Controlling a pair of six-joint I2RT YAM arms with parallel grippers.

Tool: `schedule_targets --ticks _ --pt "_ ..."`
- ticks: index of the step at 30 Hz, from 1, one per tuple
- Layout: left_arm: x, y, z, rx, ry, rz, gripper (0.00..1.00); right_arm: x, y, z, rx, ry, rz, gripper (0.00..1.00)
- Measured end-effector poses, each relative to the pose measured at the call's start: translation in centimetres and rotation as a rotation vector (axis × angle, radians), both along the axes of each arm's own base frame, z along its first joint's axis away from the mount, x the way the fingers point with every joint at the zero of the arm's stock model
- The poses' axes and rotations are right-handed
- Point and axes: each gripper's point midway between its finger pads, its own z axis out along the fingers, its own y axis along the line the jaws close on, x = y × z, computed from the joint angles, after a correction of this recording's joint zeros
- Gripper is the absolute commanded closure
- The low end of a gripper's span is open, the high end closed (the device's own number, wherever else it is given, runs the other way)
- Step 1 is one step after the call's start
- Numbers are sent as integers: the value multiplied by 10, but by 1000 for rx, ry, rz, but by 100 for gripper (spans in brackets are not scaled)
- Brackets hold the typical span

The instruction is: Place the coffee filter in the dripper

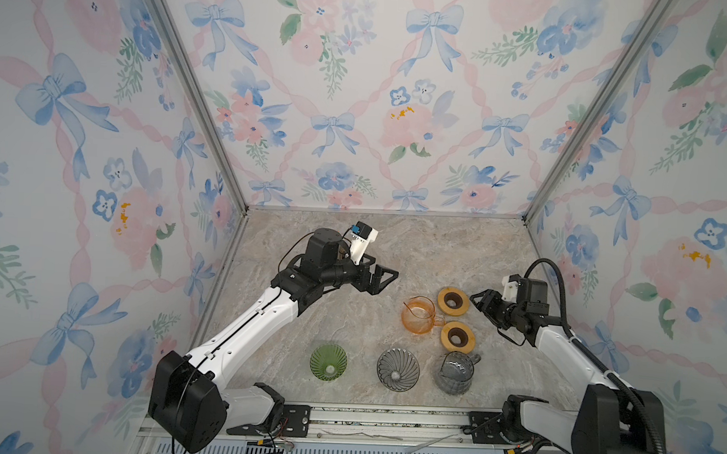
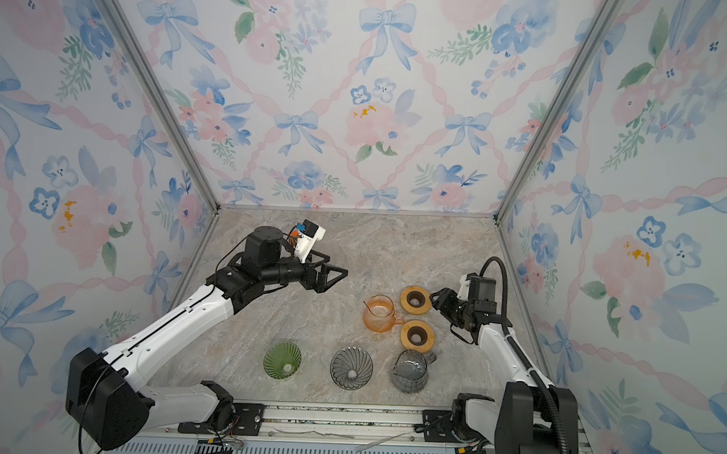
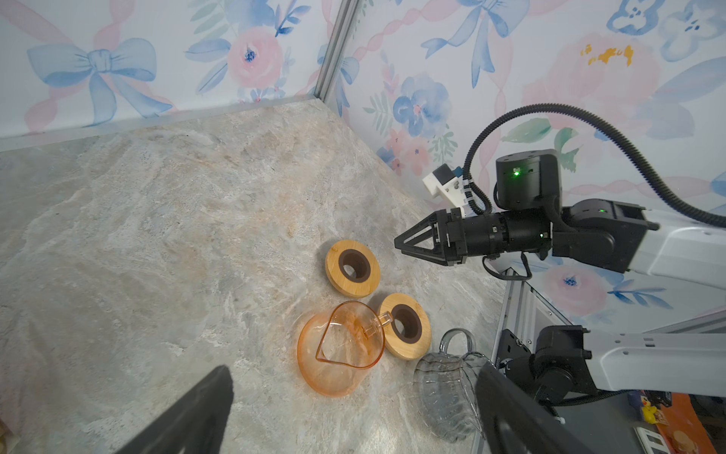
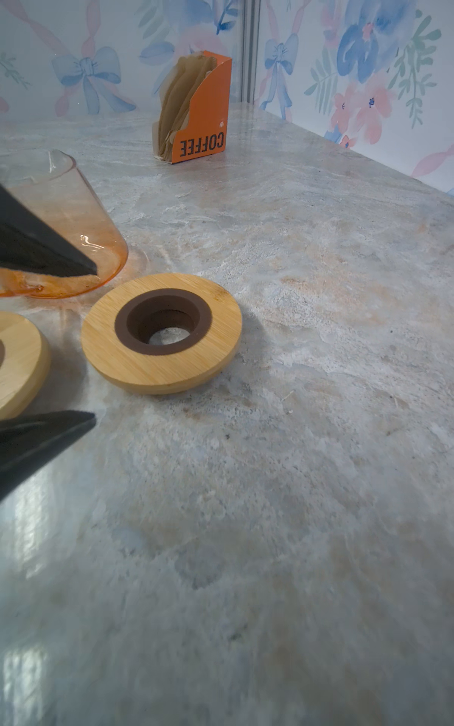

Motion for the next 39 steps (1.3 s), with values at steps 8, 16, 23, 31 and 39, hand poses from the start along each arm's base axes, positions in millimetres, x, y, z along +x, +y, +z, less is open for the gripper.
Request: schedule_targets --ticks 8,16,23,31,39 --pt "-5 4 8 -4 -34 -2 2 8 7 -32 82 47 -1 41" --pt "-5 4 9 -3 -38 -4 2 19 12 -50 130 48 6 42" --pt "-5 4 8 -2 -38 -4 2 29 15 -52 159 14 14 48" --pt "-5 4 8 -2 -37 -3 2 34 23 -53 170 -1 31 56" --pt "-5 4 7 -2 -35 -6 2 32 23 -56 170 8 29 65"
